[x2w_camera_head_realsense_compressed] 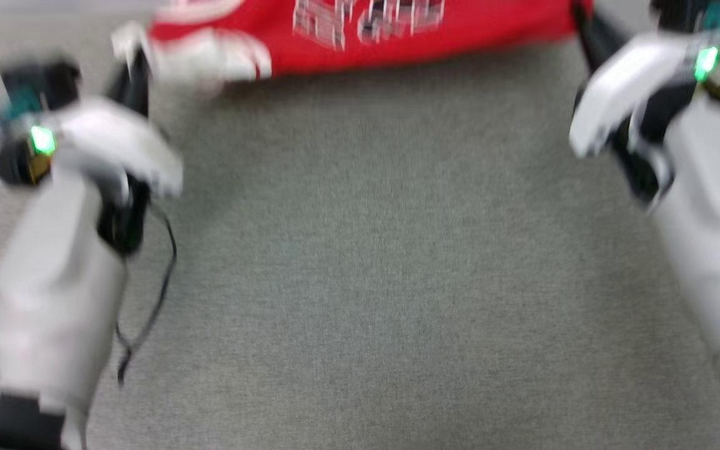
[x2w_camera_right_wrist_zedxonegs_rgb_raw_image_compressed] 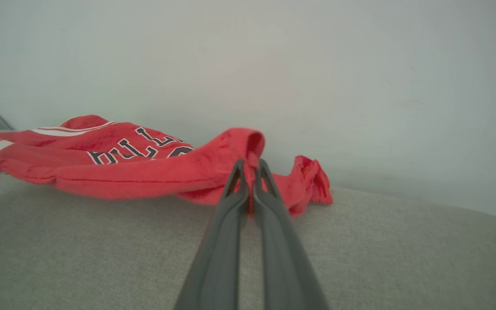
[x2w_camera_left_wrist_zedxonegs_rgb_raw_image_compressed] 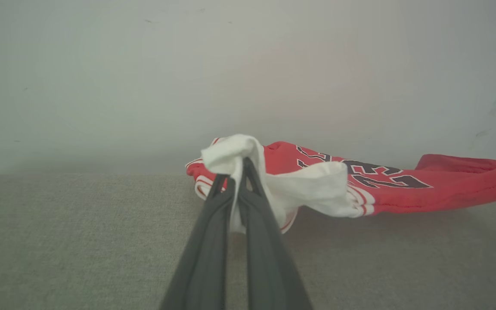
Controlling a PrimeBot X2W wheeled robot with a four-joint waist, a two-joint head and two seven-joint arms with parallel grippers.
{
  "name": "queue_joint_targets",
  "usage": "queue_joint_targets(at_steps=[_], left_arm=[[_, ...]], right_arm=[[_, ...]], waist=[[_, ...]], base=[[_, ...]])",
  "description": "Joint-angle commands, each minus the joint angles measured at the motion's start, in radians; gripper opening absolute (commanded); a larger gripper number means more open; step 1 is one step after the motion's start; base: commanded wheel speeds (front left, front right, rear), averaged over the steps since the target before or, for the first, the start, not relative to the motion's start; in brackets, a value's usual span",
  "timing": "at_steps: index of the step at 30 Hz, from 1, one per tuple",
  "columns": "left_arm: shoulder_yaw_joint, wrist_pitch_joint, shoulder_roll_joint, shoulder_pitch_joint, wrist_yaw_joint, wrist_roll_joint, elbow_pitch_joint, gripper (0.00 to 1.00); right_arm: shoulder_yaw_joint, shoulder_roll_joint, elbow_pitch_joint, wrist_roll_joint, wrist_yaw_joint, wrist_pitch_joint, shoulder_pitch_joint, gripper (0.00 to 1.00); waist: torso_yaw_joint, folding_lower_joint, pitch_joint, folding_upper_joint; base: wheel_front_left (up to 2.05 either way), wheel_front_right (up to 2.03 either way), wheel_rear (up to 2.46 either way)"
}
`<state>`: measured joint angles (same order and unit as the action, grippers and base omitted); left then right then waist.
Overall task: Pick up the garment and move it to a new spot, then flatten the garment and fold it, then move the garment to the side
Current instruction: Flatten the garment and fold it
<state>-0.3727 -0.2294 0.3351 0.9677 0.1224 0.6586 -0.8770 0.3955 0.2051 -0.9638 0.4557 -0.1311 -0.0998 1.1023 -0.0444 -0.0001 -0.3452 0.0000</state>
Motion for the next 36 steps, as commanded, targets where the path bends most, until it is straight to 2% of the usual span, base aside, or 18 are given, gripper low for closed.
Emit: queue_joint_targets(at_steps=[1, 7, 12, 20, 23, 26, 29, 31, 34, 35, 36], left_arm=[[0.003, -0.006, 0.008, -0.053, -0.005, 0.008, 0.017, 0.0], [0.016, 0.005, 0.045, -0.377, -0.077, 0.043, 0.202, 0.0], [0.022, 0.062, 0.092, -0.63, -0.178, 0.057, 0.449, 0.0], [0.062, 0.2, 0.181, -1.0, -0.394, 0.087, 0.906, 0.0], [0.076, 0.248, 0.207, -1.09, -0.466, 0.088, 1.052, 0.0], [0.084, 0.283, 0.229, -1.13, -0.509, 0.081, 1.172, 0.0], [0.091, 0.304, 0.248, -1.127, -0.526, 0.073, 1.233, 0.0], [0.09, 0.311, 0.255, -1.099, -0.517, 0.072, 1.241, 0.0], [0.081, 0.313, 0.247, -1.038, -0.487, 0.082, 1.211, 0.0], [0.071, 0.308, 0.228, -0.961, -0.446, 0.094, 1.143, 0.0], [0.067, 0.306, 0.221, -0.934, -0.433, 0.098, 1.117, 0.0]], right_arm=[[0.005, 0.011, 0.014, 0.017, 0.001, -0.012, -0.052, 0.0], [0.036, 0.061, 0.118, 0.071, 0.001, -0.024, -0.307, 0.0], [0.005, 0.097, 0.233, 0.099, 0.001, 0.017, -0.537, 0.0], [-0.167, 0.117, 0.515, 0.055, 0.001, 0.137, -0.89, 0.0], [-0.258, 0.095, 0.656, 0.012, 0.001, 0.206, -1.001, 0.0], [-0.34, 0.054, 0.799, -0.032, 0.001, 0.282, -1.095, 0.0], [-0.391, 0.015, 0.91, -0.069, 0.001, 0.361, -1.143, 0.0], [-0.405, -0.008, 0.961, -0.089, 0.001, 0.404, -1.141, 0.0], [-0.412, -0.021, 0.984, -0.111, 0.001, 0.466, -1.1, 0.0], [-0.396, -0.029, 0.958, -0.133, 0.001, 0.509, -1.046, 0.0], [-0.392, -0.033, 0.943, -0.139, 0.001, 0.519, -1.026, 0.0]], waist=[[0.004, 0.0001, 0.089, 0.0], [0.013, 0.0001, 0.186, 0.0], [0.024, 0.0001, 0.251, 0.0], [0.023, 0.0001, 0.321, 0.0], [0.028, 0.0001, 0.324, 0.0], [0.037, 0.0001, 0.312, 0.0], [0.039, 0.0001, 0.296, 0.0], [0.036, 0.0001, 0.279, 0.0], [0.032, 0.0001, 0.247, 0.0], [0.027, 0.0001, 0.209, 0.0], [0.026, 0.0001, 0.196, 0.0]], base=[[0.0, 0.0, 0.0], [0.0, 0.0, 0.0], [0.0, 0.0, 0.0], [0.0, 0.0, 0.0], [0.0, 0.0, 0.0], [0.0, 0.0, 0.0], [0.0, 0.0, 0.0], [0.0, 0.0, 0.0], [0.0, 0.0, 0.0], [0.0, 0.0, 0.0], [0.0, 0.0, 0.0]])
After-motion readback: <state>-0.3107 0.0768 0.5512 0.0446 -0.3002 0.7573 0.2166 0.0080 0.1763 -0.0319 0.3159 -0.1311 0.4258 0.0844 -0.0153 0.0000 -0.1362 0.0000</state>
